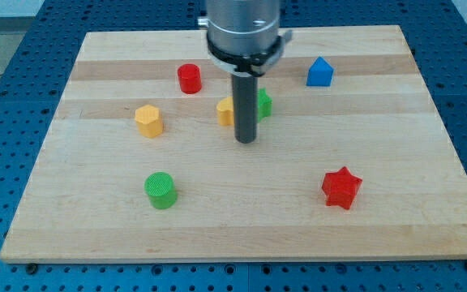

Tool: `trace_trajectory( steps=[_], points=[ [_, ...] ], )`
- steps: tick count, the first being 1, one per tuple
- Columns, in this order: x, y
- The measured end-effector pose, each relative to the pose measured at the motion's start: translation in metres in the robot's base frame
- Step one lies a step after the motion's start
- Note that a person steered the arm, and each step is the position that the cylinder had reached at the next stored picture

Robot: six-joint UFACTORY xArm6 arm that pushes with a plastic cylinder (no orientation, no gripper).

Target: Push the yellow hexagon to the top of the yellow heart

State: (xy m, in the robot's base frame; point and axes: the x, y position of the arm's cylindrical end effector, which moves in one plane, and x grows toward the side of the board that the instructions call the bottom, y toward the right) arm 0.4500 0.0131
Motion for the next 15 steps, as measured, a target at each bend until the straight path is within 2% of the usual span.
trace_trajectory(
  steps=[1,2,3,4,5,6,7,8,10,15],
  points=[
    [0.003,0.027],
    [0.020,-0.043],
    [0.021,-0.140],
    [0.010,-0.185],
    [-0.018,-0.183],
    [-0.031,-0.137],
    [-0.054,-0.121],
    [-0.060,-0.163],
    [-0.083,-0.150],
    [-0.098,-0.076]
  ],
)
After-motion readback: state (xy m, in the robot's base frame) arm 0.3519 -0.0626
